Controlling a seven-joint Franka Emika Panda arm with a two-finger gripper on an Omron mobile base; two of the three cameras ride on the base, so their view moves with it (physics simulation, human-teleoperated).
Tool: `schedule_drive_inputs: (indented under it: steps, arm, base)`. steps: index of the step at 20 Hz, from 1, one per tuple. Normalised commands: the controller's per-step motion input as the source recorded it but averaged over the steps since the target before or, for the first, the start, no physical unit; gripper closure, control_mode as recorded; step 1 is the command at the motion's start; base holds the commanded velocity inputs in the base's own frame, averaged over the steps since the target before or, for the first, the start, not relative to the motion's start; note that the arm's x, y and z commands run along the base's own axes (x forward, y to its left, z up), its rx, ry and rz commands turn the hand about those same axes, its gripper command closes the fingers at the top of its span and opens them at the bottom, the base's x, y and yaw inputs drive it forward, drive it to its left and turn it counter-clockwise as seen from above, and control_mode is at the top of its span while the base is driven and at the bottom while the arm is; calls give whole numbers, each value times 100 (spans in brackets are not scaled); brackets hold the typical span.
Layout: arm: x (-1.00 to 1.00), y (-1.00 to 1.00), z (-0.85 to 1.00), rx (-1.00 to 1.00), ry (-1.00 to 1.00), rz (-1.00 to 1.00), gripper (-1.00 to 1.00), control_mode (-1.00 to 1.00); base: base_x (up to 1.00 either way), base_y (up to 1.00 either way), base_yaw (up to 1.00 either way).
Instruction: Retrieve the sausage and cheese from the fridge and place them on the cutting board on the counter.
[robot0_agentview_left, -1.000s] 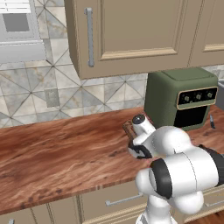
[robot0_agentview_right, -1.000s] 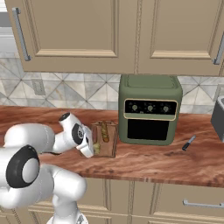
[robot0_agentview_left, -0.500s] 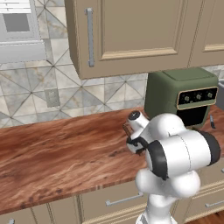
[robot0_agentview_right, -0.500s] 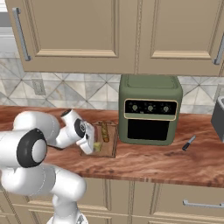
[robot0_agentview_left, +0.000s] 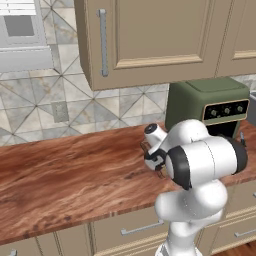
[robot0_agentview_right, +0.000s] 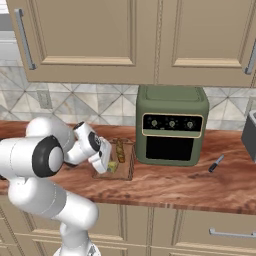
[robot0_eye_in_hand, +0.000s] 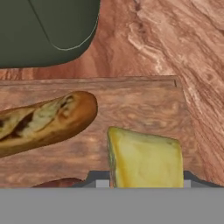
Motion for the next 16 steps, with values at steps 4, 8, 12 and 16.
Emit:
schedule_drive_inputs:
  steps: [4, 8, 12, 16]
  arm:
    - [-2, -9, -27, 0, 0, -6, -100, -100]
    - [0, -15, -4, 0, 0, -2, -100, -100]
    - [-13, -13, -1, 0, 0, 0, -100, -100]
    - [-23, -9, 0, 0, 0, 0, -100, -100]
  base:
    - [0, 0, 0]
    - [0, 0, 0]
    - [0, 0, 0]
    - [0, 0, 0]
